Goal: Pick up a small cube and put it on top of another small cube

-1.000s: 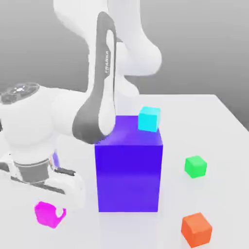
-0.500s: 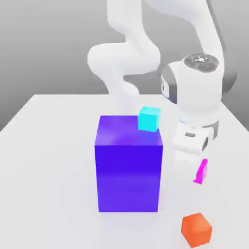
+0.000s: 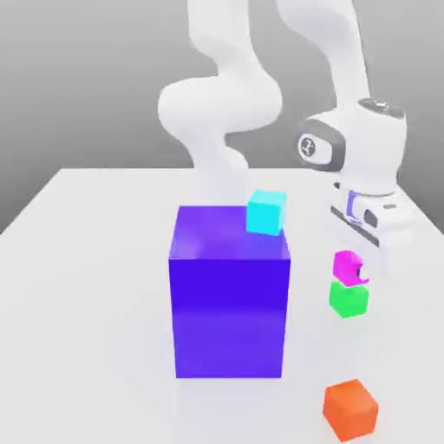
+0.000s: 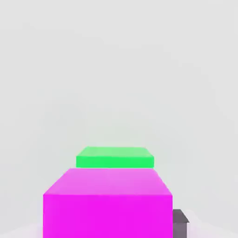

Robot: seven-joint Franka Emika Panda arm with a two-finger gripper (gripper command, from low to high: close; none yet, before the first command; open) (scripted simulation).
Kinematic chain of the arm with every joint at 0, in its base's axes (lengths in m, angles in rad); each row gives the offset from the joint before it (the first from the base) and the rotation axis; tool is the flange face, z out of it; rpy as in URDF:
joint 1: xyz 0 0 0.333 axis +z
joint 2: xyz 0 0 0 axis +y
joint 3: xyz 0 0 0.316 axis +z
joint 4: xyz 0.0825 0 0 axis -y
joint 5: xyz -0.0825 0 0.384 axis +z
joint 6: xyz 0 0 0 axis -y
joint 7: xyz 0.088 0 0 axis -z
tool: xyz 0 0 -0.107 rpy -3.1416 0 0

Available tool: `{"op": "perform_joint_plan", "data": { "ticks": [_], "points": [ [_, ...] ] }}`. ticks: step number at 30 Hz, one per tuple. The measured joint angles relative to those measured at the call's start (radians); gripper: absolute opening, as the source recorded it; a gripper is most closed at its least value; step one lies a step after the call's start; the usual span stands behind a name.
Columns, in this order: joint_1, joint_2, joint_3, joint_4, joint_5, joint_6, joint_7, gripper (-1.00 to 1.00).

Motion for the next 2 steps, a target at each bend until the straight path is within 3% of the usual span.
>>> {"op": "perform_joint_plan", "data": {
  "ticks": [2],
  "points": [
    [0.001,0.0,0.0,0.0,0.0,0.0,0.0,1.0]
  ]
}}
